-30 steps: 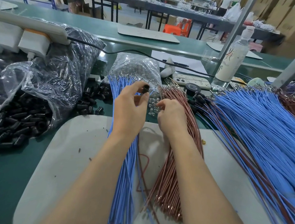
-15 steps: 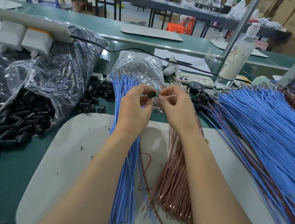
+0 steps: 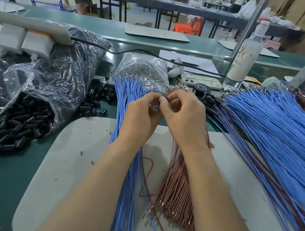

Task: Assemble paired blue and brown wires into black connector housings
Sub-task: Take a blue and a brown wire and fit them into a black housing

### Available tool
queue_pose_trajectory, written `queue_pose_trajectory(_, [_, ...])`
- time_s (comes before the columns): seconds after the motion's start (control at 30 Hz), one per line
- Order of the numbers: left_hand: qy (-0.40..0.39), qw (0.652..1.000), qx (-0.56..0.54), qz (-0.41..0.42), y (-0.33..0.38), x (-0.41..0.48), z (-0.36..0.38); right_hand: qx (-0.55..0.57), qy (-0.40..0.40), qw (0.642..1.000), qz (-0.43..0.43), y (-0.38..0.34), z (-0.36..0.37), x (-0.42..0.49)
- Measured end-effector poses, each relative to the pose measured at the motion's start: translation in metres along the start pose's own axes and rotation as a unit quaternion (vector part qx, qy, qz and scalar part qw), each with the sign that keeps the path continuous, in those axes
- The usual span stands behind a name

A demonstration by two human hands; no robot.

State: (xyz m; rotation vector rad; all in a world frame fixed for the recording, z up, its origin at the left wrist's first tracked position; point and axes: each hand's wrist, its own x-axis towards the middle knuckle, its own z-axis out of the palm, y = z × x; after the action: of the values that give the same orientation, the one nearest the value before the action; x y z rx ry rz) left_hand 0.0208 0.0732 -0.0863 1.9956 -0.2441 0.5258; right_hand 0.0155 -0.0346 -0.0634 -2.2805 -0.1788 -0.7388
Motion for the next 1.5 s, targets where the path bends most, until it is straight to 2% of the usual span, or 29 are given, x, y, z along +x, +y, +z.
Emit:
queue_pose_trajectory(0.2, [0.001, 0.998, 0.059, -0.030, -0.004, 0.002, 0.001, 0.042, -0.067, 0.997, 0.004, -0.005, -0.004, -0.001])
queue_pose_trajectory(0.43, [0.002, 0.999, -0.019, -0.037, -0.007, 0.002, 0.003, 0.131, -0.108, 0.984, 0.049, 0.002, -0.025, 0.007])
queue_pose_trajectory(0.6, [0.014, 0.999, -0.013, -0.035, -0.008, 0.003, 0.004, 0.182, -0.107, 0.977, 0.043, -0.004, -0.034, 0.008])
queue_pose_trajectory(0.93, [0.013, 1.000, 0.001, -0.024, -0.003, 0.002, 0.003, 0.133, -0.091, 0.987, 0.003, -0.005, -0.030, 0.007])
queue_pose_trajectory(1.3, [-0.003, 0.996, 0.078, -0.035, -0.003, 0.004, 0.000, 0.078, -0.047, 0.995, -0.027, -0.005, -0.022, 0.005])
queue_pose_trajectory(1.5, [-0.015, 0.994, 0.103, -0.030, -0.001, 0.003, -0.001, 0.071, -0.050, 0.996, -0.028, -0.006, -0.020, 0.004])
